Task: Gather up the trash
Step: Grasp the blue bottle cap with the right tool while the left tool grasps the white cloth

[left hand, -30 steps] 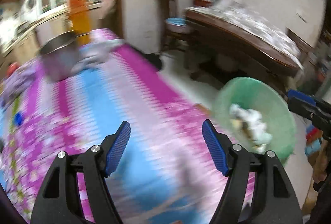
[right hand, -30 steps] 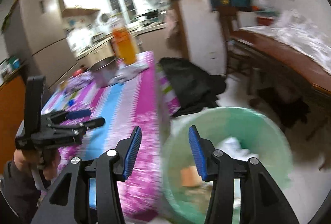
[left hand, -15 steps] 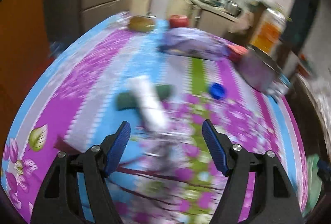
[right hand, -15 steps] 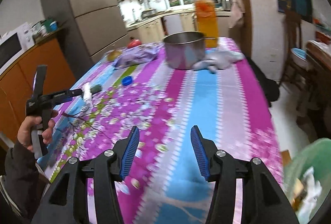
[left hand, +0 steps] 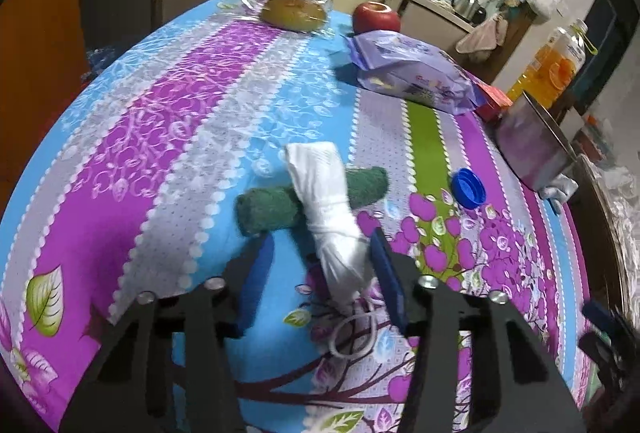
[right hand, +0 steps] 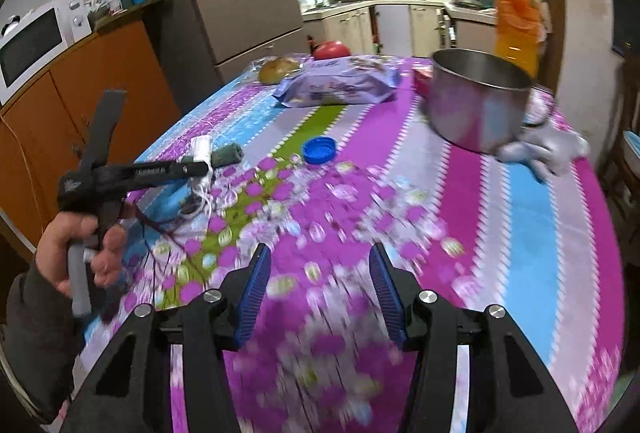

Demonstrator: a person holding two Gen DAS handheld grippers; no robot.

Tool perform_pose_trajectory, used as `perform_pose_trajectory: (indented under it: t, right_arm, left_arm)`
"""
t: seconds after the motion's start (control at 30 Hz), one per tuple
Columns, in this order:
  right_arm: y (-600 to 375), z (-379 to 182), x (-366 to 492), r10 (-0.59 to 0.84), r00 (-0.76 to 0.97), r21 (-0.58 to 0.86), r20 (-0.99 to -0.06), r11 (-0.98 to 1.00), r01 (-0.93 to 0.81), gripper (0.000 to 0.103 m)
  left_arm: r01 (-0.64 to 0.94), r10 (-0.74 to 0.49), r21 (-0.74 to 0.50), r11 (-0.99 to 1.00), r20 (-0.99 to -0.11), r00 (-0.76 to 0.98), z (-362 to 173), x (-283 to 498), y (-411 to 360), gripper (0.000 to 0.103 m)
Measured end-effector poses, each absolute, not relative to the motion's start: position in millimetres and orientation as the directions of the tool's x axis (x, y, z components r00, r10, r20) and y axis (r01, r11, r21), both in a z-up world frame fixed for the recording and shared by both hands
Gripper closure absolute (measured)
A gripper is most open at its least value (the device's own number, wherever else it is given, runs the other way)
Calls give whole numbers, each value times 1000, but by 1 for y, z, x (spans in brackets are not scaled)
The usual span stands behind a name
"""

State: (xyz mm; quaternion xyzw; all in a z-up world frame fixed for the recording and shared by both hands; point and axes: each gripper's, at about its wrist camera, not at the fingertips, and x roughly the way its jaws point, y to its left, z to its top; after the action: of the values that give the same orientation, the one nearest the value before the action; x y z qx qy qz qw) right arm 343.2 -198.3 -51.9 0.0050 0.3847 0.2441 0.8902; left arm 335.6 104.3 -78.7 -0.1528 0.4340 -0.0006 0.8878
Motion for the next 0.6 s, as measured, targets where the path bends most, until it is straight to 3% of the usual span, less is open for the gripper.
perform_pose_trajectory:
  t: [0.1, 0.3, 0.4, 0.43, 0.6]
  right_arm:
    - [-176, -59, 377, 442, 565, 191, -697, 874, -447, 56]
    - [-130, -71, 442, 415, 532, 139, -739, 865, -482, 60]
    - [-111, -76, 465, 385, 541, 90, -748, 865, -493, 58]
    - [-107, -78, 471, 379, 540, 83, -751, 866, -492, 53]
    - [-96, -90, 486, 321, 538, 27, -780, 875, -483, 55]
  left_arm:
    - [-102, -144, -265, 959, -762, 631, -77, 335, 97, 75]
    - [-88, -159, -283, 955, -739, 655, -74, 328, 98, 77]
    - [-76, -176, -295, 952, -735, 655, -74, 327, 98, 78]
    - [-68, -182, -297, 952, -733, 655, -74, 327, 96, 78]
    - [-55, -195, -303, 951, -732, 653, -76, 327, 93, 78]
